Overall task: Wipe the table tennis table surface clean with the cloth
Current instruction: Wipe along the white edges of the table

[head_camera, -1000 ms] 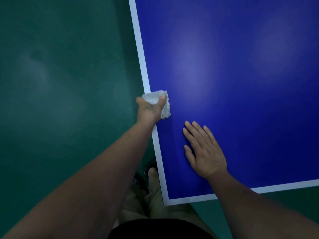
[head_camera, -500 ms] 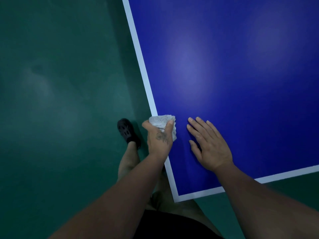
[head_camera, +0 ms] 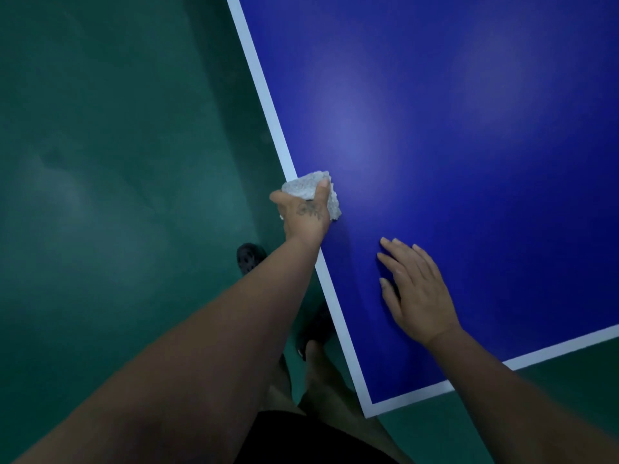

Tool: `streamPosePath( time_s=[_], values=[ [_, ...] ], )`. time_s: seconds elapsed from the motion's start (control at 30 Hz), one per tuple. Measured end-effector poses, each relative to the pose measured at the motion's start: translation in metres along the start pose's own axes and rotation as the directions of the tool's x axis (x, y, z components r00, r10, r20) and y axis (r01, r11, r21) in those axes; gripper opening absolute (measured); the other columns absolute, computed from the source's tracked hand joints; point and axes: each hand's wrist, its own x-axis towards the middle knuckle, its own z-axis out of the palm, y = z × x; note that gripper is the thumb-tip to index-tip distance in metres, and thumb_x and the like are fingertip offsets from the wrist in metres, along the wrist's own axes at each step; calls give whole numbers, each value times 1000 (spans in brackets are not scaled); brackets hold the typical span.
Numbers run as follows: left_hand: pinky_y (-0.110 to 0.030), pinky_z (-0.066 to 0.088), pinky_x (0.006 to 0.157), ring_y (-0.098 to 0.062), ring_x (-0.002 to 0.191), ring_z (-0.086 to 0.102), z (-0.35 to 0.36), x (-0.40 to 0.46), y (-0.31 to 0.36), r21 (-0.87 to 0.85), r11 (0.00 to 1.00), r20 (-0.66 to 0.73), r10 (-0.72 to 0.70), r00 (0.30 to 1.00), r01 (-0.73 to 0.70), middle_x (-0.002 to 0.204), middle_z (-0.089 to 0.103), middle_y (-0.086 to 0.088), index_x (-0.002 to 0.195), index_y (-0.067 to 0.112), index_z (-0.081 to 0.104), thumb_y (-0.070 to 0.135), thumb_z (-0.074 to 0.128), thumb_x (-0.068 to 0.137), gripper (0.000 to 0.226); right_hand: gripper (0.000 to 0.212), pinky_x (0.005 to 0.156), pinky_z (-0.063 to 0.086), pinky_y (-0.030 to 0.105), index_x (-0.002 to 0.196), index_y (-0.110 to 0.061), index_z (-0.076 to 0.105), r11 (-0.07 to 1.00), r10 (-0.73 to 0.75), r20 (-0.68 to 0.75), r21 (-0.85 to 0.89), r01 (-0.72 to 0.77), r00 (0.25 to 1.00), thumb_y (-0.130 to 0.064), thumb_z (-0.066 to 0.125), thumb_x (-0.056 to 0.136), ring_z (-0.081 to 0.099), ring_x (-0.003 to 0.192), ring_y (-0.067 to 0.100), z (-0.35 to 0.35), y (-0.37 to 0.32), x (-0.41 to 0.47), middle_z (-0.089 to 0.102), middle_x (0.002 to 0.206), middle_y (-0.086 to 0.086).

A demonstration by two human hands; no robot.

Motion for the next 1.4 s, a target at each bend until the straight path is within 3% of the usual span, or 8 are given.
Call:
streamPosePath(
  time_s=[0.23, 0.47, 0.57, 0.77, 0.9, 1.1, 1.27, 1.4],
  values=[
    [-36, 43, 90, -28, 112, 56, -7, 51, 50, -3, 999, 28, -42, 999, 42, 143, 50, -13, 118, 20, 22, 63, 66, 96, 66, 38, 130, 26, 49, 145, -2, 58, 995, 102, -169, 40, -96, 980, -12, 56, 109, 43, 153, 28, 7, -28, 136, 46, 164, 11],
    [-44, 51, 102, -32, 116, 59, -14, 105, 98, -25, 998, 43, -64, 997, 66, 144, 50, -12, 116, 22, 22, 63, 67, 95, 65, 47, 133, 19, 45, 156, -3, 47, 970, 239, -222, 20, -241, 945, -23, 46, 113, 31, 160, 26, 15, -30, 294, 37, 170, 10],
    [-39, 49, 92, -29, 109, 59, -20, 128, 118, -38, 998, 53, -47, 997, 49, 141, 50, -13, 115, 19, 23, 61, 66, 96, 63, 51, 134, 15, 45, 161, -4, 40, 957, 277, -207, -25, -288, 939, -26, 41, 114, 24, 162, 25, 19, -29, 333, 31, 173, 9],
    [-36, 46, 92, -25, 115, 57, -25, 168, 150, -42, 998, 70, -36, 997, 39, 141, 49, -11, 118, 19, 24, 62, 67, 96, 64, 52, 133, 19, 50, 162, -5, 40, 956, 283, -209, -11, -292, 936, -22, 47, 113, 22, 163, 22, 22, -26, 339, 32, 173, 7],
    [-43, 54, 100, -26, 115, 62, -26, 186, 167, -48, 998, 36, -31, 999, 32, 138, 53, -13, 117, 21, 25, 62, 69, 95, 64, 53, 131, 22, 53, 162, -4, 40, 954, 292, -185, -6, -298, 938, -20, 49, 112, 21, 164, 23, 19, -25, 341, 31, 174, 7],
    [-39, 54, 93, -25, 113, 63, -28, 210, 193, -54, 998, 13, -19, 1000, 20, 133, 56, -11, 118, 21, 26, 64, 69, 93, 66, 53, 132, 22, 52, 162, -5, 40, 950, 307, -157, -18, -313, 939, -23, 46, 112, 19, 164, 22, 21, -22, 341, 30, 174, 6],
    [-29, 54, 88, -18, 115, 64, -29, 203, 184, -44, 990, -4, 131, 991, -131, 133, 56, -8, 128, 17, 30, 72, 56, 96, 69, 53, 131, 22, 53, 161, -4, 41, 948, 308, -150, -30, -316, 940, -23, 45, 112, 19, 164, 22, 21, -21, 342, 30, 174, 6],
    [-35, 51, 94, -17, 117, 61, -30, 184, 174, -58, 997, 50, 59, 997, -56, 135, 54, -3, 141, 24, 26, 76, 42, 98, 69, 53, 132, 20, 51, 161, -4, 41, 948, 309, -142, -33, -316, 940, -24, 44, 111, 19, 164, 22, 22, -20, 342, 29, 174, 6]
  ],
)
